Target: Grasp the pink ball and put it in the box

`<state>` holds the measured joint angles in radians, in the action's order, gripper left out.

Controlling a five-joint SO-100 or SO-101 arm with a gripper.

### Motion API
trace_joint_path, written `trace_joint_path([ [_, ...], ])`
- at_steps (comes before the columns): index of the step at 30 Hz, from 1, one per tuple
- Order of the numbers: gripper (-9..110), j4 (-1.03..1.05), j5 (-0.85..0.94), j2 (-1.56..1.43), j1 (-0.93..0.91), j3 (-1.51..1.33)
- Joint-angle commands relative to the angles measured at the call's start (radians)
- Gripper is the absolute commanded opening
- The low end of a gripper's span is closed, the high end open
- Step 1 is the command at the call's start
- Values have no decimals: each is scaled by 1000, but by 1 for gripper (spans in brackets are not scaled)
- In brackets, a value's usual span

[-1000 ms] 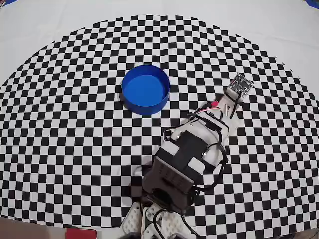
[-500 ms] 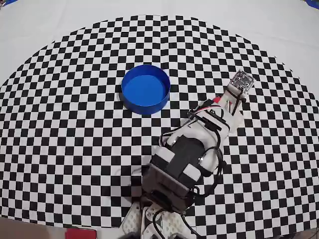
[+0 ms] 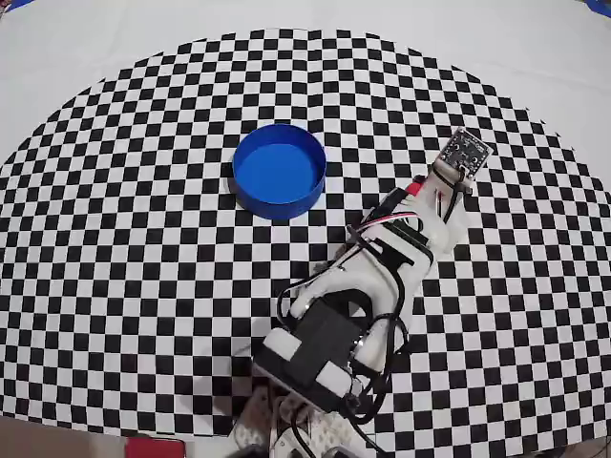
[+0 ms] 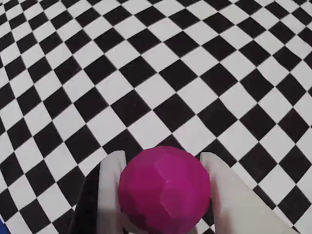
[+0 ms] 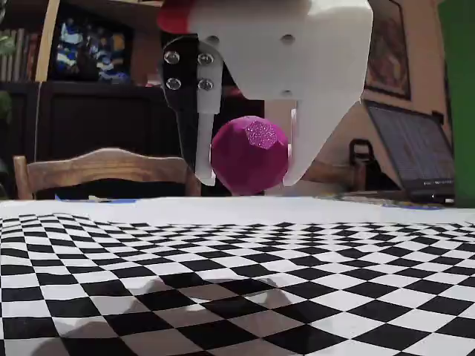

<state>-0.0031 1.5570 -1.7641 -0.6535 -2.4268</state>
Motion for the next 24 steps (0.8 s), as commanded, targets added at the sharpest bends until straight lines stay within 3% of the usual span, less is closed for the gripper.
trace_joint_path([
  [1, 0, -11, -9, -97, 3, -20],
  [24, 0, -12, -9, -186, 112, -54],
])
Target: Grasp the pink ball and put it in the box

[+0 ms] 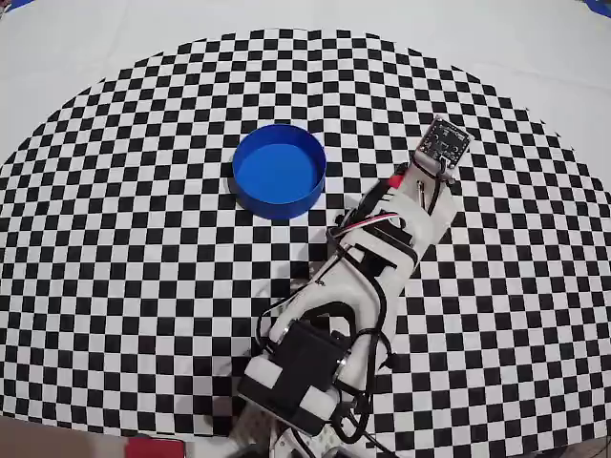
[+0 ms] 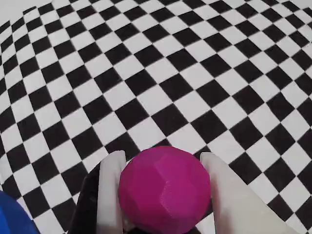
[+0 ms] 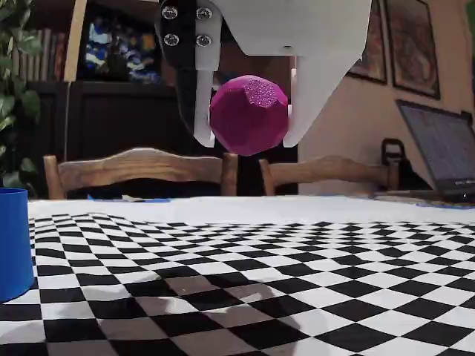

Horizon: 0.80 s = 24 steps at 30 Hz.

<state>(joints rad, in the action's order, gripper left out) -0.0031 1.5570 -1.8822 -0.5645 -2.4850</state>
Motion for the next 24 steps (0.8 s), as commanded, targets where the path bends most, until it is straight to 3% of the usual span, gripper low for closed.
trace_joint_path([
  [1, 0, -12, -9, -69, 31, 5],
  [24, 0, -12, -9, -104, 210, -12],
])
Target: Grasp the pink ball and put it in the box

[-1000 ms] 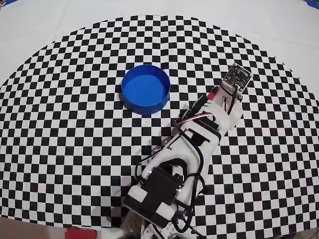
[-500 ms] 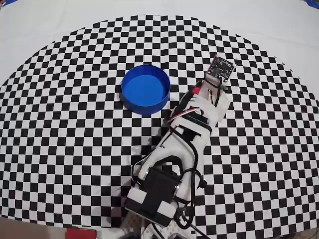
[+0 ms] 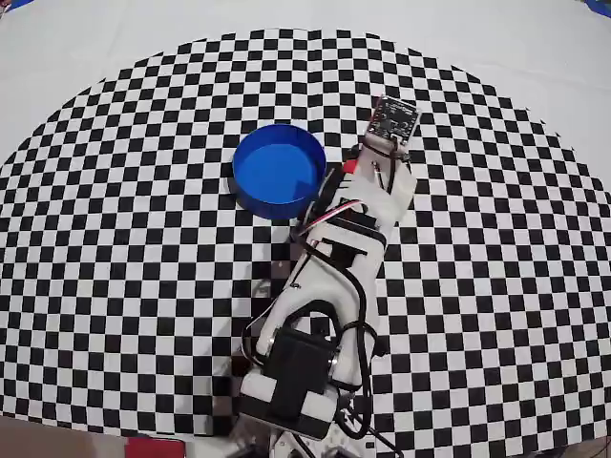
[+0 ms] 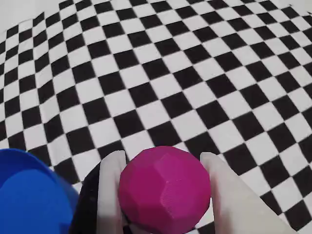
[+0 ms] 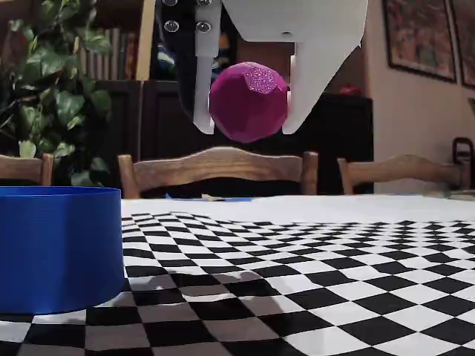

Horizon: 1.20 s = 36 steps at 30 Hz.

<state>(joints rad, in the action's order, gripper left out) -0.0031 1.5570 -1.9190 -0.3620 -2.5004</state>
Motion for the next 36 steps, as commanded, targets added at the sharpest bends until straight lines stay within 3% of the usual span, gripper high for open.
trace_joint_path([
  [1, 0, -11, -9, -74, 18, 2],
  [36, 0, -23, 0, -268, 245, -71],
])
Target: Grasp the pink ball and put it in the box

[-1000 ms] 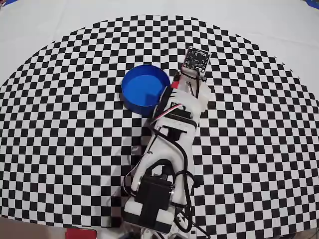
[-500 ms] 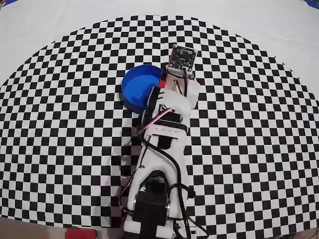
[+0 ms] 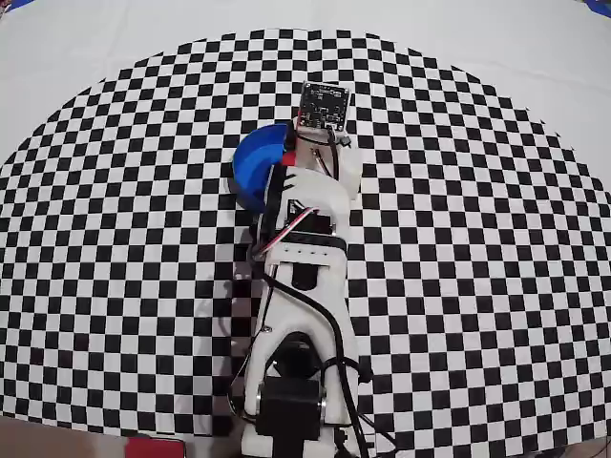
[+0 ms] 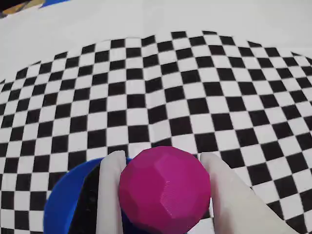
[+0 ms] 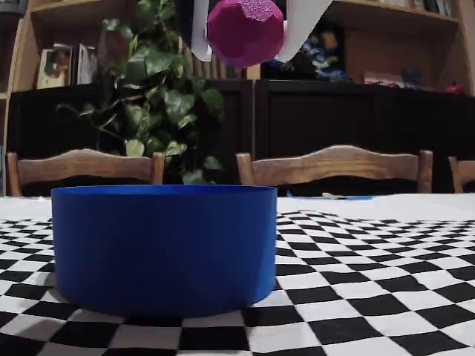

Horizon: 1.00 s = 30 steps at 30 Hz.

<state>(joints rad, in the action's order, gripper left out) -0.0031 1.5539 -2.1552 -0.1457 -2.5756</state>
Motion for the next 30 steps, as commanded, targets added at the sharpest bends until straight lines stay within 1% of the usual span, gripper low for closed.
trace_joint_path([
  [1, 0, -25, 3, -32, 38, 5],
  [11, 0, -25, 2, -38, 137, -12],
  [30, 0, -25, -6, 21, 147, -29],
])
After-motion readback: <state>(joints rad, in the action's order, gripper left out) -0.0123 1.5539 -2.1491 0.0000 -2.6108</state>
